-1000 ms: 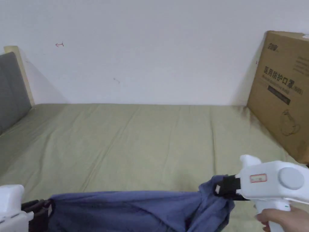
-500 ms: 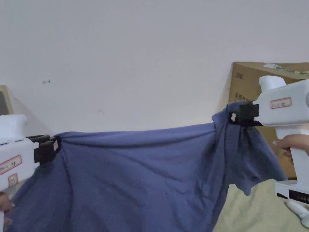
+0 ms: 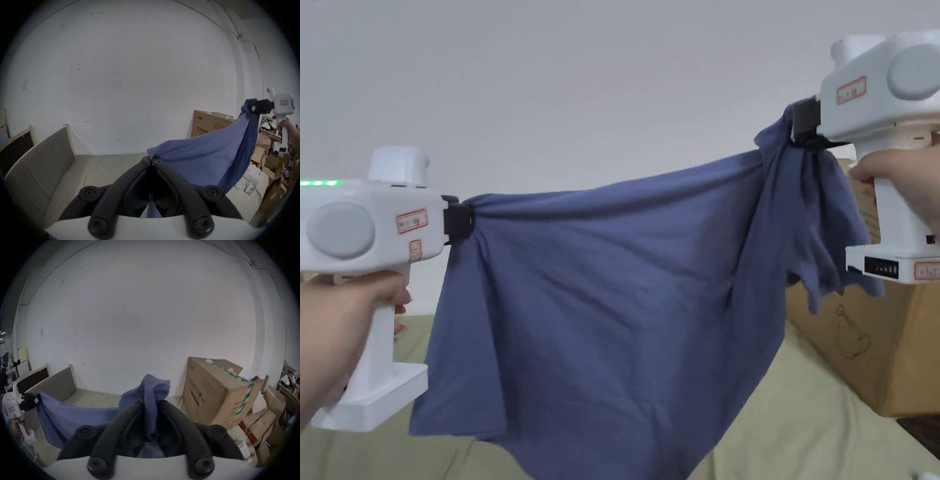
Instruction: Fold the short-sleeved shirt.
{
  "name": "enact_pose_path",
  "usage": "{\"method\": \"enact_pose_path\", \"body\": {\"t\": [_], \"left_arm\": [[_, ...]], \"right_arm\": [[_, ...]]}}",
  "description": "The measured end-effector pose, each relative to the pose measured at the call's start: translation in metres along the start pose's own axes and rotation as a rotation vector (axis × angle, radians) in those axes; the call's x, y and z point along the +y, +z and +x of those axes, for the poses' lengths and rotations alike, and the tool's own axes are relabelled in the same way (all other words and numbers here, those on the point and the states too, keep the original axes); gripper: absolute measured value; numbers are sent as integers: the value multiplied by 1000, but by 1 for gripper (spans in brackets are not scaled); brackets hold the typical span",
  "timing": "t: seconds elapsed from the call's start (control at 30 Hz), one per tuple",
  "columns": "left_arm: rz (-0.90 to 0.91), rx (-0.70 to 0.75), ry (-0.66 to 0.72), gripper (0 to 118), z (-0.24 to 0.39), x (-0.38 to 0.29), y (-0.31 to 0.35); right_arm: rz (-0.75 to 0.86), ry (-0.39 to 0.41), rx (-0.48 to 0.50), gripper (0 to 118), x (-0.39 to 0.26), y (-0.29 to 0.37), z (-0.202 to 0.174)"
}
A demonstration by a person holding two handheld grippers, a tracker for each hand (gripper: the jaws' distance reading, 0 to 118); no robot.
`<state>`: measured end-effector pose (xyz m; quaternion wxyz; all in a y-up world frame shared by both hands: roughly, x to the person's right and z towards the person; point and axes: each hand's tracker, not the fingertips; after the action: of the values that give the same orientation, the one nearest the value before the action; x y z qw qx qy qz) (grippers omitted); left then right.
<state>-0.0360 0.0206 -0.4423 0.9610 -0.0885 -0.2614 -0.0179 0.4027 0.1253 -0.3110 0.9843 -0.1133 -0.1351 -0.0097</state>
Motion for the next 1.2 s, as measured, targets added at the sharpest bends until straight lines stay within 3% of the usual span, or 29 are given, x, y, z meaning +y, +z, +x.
{"method": "enact_pose_path", "body": {"t": [0.2, 0.33, 0.4, 0.5, 0.6, 0.73, 1.07, 1.2], "left_arm": [[61, 114, -102, 0, 6, -10, -49], [18, 160, -159, 0, 7, -68, -59], [-83, 137, -148, 0, 3, -113, -60], [-327, 96, -104, 0, -6, -201, -55], [-628, -22, -63, 0, -17, -294, -47], [-848, -175, -129, 0, -4, -367, 5], [-996, -320, 17, 0, 42, -366, 105], [-1057, -323, 21, 0, 56, -363, 117]], "right_arm": [[6, 116, -35, 7, -23, -49, 2], [-72, 149, -18, 7, -112, -91, -1], [-165, 148, -16, 7, -177, -109, -6], [-328, 185, 61, 7, -295, -118, -16], [-560, 329, 116, 8, -413, -111, -20], [-729, 360, 200, 7, -505, -55, -15], [-762, 341, 239, 8, -509, 53, 39], [-834, 284, 220, 8, -516, 71, 43]]}}
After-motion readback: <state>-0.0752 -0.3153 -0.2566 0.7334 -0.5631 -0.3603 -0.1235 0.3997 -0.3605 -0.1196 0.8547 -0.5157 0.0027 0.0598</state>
